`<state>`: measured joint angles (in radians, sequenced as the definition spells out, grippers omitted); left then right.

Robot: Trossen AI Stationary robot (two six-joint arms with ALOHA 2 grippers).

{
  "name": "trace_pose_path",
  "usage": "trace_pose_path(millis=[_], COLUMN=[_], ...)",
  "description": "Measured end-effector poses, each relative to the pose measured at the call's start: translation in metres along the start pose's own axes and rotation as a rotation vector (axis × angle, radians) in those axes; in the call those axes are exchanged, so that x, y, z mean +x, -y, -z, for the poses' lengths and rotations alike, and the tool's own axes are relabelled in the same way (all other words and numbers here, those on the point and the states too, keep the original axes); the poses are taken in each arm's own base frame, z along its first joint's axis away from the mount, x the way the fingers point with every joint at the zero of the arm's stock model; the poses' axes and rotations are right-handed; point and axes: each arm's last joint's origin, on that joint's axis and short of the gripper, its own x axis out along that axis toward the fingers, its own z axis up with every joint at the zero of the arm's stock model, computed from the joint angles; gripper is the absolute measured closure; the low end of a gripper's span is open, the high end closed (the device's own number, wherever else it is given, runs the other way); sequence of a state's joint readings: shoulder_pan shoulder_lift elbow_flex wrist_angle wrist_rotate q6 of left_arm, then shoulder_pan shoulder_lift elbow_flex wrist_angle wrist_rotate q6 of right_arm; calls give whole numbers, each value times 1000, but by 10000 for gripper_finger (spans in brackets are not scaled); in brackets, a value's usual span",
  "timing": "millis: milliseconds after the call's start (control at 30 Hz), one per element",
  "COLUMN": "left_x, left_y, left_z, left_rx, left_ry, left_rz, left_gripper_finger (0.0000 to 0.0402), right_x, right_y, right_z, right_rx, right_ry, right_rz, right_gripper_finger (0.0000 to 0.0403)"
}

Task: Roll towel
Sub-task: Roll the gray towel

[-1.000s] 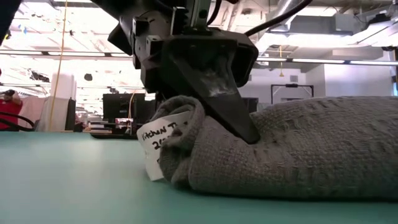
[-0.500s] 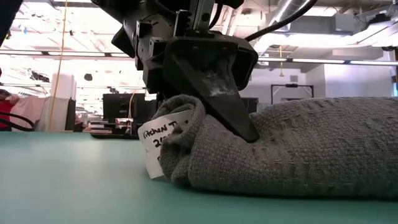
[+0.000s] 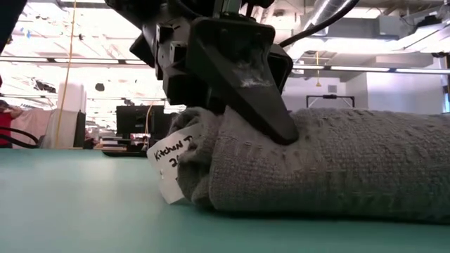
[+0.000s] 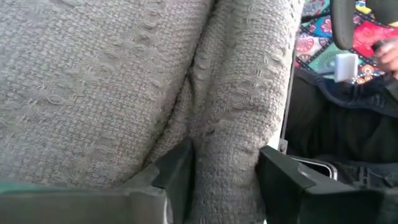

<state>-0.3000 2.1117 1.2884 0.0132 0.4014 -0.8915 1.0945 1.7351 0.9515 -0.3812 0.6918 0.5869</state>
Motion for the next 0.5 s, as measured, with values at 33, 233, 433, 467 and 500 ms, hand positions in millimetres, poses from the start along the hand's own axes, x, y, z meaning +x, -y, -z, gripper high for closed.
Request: trace_pose_path(millis=[33,233,433,467,500], left_x=[-1,-8,-15,-15,-16], left_y=[-1,0,3,2,0], left_z=[-1,-14,-24,-25,-26], left_rx=[1,-14,-10,-13,-18], left_ry=[-8,-91,-137,-142,-150], left_rz=[11,123,189,192,191], left_gripper_finger=[251,245,244,244,244], right_x=[3,23,28,28,29], right_y=[0,2,6,6,6], right_z=[3,20,23,22,22], right_rx=[3,73,211,225,235], right_ry=[-1,-33,-76,-86,-93], right_rz=[1,5,-22,-38,-52], right_gripper_finger=[185,235,314,327,339])
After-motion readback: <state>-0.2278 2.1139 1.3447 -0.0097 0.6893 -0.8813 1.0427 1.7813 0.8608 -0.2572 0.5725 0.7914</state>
